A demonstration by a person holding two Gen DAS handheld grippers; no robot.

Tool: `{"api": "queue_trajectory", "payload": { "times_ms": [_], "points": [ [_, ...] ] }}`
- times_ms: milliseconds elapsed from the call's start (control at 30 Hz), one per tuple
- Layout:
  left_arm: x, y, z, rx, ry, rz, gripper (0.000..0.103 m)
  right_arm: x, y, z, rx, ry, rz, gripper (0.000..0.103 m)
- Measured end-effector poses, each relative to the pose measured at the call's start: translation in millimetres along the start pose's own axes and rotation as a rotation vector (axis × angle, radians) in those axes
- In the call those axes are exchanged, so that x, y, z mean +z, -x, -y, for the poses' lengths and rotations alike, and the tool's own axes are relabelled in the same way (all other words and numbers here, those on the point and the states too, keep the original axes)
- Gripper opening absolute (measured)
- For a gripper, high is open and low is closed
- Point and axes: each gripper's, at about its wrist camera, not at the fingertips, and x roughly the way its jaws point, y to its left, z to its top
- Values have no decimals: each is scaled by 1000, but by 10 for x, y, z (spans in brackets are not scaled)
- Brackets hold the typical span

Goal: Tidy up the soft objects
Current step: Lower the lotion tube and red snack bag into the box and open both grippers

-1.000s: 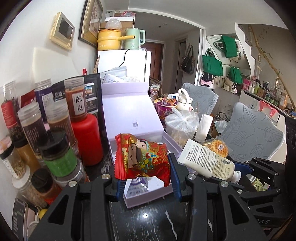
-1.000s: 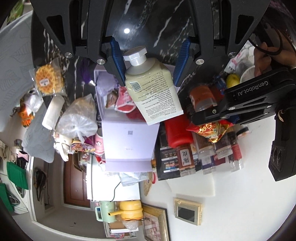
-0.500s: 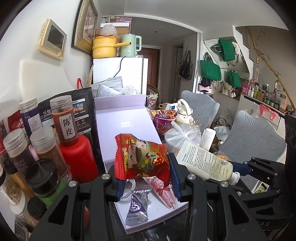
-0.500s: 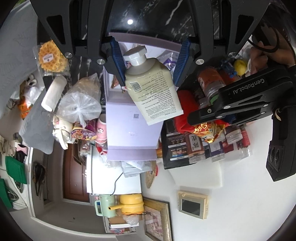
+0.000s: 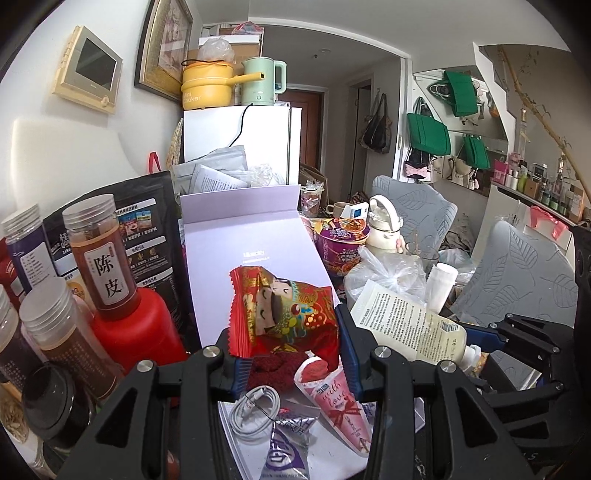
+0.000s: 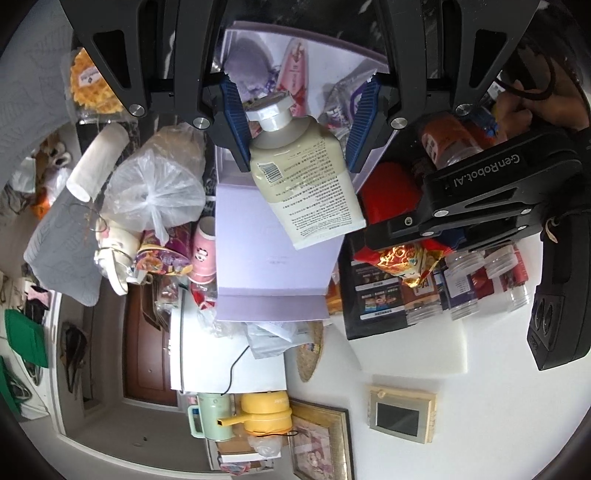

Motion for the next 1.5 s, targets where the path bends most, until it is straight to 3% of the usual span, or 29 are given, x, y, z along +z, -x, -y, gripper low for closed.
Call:
{"api": "queue_trajectory", "payload": {
  "times_ms": [567,1200,1500],
  "points": [
    [-246,-743,-155,10,14,-155,40,-173,-673,159,-17,2,-115,51],
    [-717,-1047,-136,5,11,-332,40,-619,-949,217,-4,-52,-252,51],
    [-934,-1152,-170,-7,52,-406,40,-712,-1038,138,-31,-35,-267,51]
  ]
}}
